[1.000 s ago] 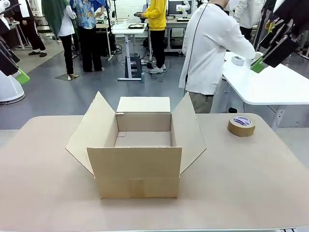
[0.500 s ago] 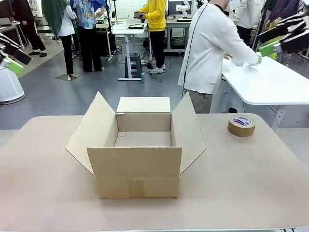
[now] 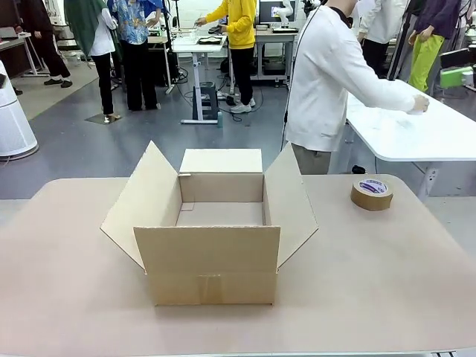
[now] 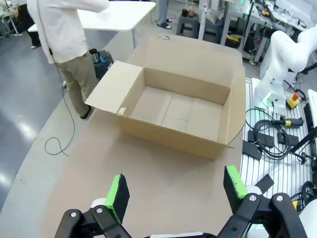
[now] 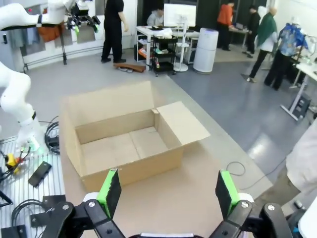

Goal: Wrap the clocks to prevent damage.
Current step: Open the side flaps of the Package Box.

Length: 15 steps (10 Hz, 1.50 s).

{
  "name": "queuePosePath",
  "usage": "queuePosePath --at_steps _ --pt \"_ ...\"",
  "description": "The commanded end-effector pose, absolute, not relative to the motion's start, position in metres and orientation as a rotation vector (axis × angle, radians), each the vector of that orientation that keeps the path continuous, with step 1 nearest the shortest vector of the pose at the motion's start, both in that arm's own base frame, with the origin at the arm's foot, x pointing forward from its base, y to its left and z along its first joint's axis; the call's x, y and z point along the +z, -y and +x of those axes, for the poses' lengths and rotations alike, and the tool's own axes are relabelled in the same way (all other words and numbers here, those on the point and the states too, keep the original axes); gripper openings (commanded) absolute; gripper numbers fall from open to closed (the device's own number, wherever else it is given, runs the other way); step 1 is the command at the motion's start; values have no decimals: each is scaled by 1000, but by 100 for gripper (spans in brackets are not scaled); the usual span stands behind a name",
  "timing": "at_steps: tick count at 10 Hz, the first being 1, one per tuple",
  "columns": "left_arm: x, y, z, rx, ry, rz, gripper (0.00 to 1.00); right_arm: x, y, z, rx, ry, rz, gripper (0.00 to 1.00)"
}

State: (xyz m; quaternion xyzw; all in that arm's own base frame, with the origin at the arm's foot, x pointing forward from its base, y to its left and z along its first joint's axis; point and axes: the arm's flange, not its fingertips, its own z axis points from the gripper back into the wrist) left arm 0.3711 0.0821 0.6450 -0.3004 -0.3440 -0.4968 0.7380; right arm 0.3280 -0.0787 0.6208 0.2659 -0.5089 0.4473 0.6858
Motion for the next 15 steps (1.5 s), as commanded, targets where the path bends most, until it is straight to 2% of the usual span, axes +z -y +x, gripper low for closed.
queuePosePath --at_steps 1,2,3,4,5,6,15 --pt "646 -82 367 -1117 797 -682 100 618 72 315 1060 1159 599 100" --pt "647 -84 366 -1132 782 -676 40 621 70 314 1075 1158 600 41" --pt "649 -85 368 -1142 768 -673 40 622 69 315 1078 1152 599 41" --pt "648 -85 368 -1148 757 -671 0 623 68 315 1080 1142 596 0" --pt "648 -88 367 -1150 751 -667 35 622 66 315 1083 1133 595 35" --pt "648 -89 369 -1155 743 -664 0 622 65 317 1085 1125 596 0" --pt "645 -92 366 -1181 712 -641 0 618 58 320 1093 1027 589 0"
